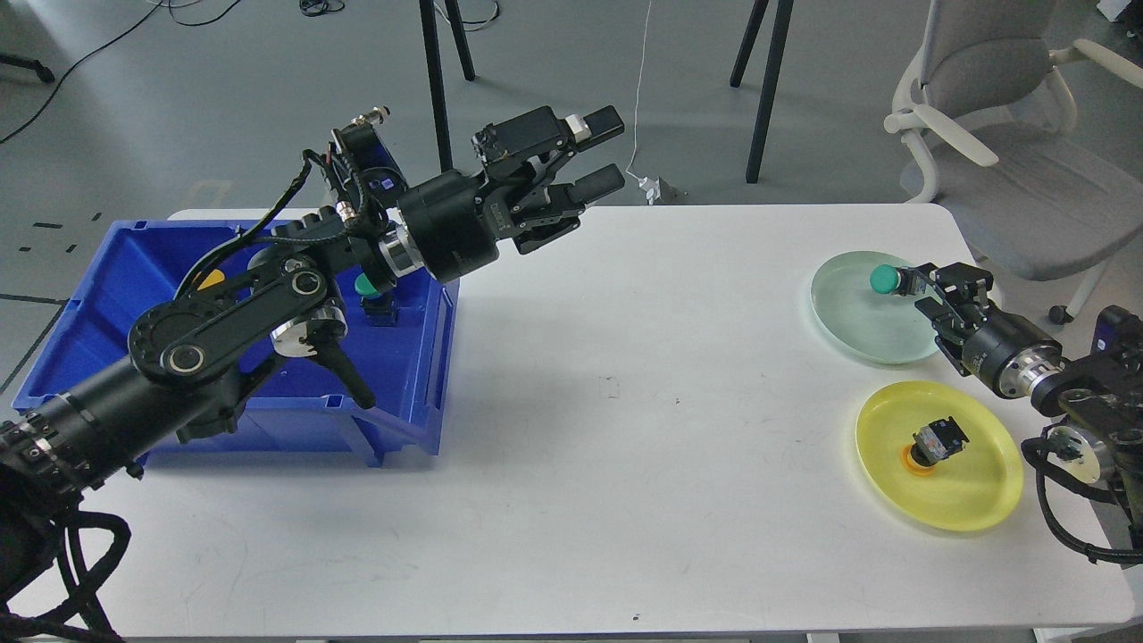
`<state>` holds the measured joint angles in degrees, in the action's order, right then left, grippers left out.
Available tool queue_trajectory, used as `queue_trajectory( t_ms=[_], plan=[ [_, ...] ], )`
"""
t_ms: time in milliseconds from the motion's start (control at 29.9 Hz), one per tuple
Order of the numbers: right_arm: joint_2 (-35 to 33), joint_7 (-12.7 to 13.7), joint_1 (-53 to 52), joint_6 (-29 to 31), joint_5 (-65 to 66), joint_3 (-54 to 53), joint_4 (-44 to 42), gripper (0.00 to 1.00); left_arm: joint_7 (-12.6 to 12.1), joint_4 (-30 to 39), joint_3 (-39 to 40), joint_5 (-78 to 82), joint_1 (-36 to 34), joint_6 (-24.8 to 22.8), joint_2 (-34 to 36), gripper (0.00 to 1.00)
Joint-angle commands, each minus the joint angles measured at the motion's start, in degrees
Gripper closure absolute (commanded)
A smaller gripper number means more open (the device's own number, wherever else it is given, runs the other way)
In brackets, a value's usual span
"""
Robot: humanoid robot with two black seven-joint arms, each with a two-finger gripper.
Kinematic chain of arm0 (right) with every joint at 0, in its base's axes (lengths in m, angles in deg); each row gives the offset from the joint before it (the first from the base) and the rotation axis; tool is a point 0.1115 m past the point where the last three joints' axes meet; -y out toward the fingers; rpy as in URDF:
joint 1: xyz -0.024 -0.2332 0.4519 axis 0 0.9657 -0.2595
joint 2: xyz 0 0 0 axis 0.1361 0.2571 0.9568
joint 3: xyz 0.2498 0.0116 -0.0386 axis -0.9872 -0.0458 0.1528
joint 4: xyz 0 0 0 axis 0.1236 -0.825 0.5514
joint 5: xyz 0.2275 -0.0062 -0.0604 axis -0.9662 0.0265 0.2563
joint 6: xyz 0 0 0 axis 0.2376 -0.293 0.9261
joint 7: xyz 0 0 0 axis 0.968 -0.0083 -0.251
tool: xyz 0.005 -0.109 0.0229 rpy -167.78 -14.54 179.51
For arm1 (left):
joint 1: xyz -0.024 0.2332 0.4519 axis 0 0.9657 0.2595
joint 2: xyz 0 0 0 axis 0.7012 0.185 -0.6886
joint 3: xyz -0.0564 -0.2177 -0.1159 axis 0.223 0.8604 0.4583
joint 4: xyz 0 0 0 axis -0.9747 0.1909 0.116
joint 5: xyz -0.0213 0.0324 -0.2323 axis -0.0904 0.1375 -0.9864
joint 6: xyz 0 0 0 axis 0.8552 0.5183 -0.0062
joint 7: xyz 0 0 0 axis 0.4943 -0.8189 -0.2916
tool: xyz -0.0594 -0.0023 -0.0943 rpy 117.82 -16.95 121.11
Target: Pass button and place on color plate
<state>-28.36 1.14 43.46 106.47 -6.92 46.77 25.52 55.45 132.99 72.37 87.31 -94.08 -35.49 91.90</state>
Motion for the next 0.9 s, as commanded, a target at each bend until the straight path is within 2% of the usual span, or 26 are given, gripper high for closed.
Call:
queue_trajectory(
  t_ms=[0,100,167,234,268,468,602,702,869],
  plan=[
    [0.08,0.0,-0.39,0.28,-0.28,-0.7,0.89,0.41,0.0,0.0,0.0,0.0,0.0,0.0,-0.08,0.22],
    [-0.35,0.0,-0.74,0.36,-0.37,-2.54,3.35,0.31,0.0,0.0,0.09,0.0,0.0,0.0,0.0,0.21],
    [-0.97,0.0,-0.74,0.36,-0.37,-5.26,7.03,0.24,0.0,0.0,0.26,-0.08,0.0,0.0,0.0,0.21],
    [-2.11,0.0,-0.48,0.45,-0.37,-8.86,12.03,0.11,0.0,-0.17,0.26,-0.17,0.0,0.0,0.09,0.2],
    [-2.9,0.0,-0.31,0.45,-0.37,-11.05,15.02,0.09,0.0,-0.52,0.35,-0.43,0.0,0.0,0.7,0.19],
    [-4.84,0.0,0.14,0.54,-11.94,-18.71,34.26,0.03,0.0,-2.63,4.21,-7.8,0.09,0.0,7.46,0.17],
    [-4.4,0.0,-0.3,0.63,-16.97,-22.22,43.94,0.01,0.0,-2.63,8.42,-14.39,2.01,0.0,13.26,0.15],
    [-3.52,0.0,-0.22,1.41,-17.15,-25.48,47.3,0.01,0.0,-2.54,11.5,-16.69,4.21,0.0,15.21,0.15],
    [1.48,0.0,-0.48,2.3,-17.33,-26.36,46.95,0.01,0.0,-3.6,14.32,-22.31,7.11,0.0,15.12,0.15]
  ],
)
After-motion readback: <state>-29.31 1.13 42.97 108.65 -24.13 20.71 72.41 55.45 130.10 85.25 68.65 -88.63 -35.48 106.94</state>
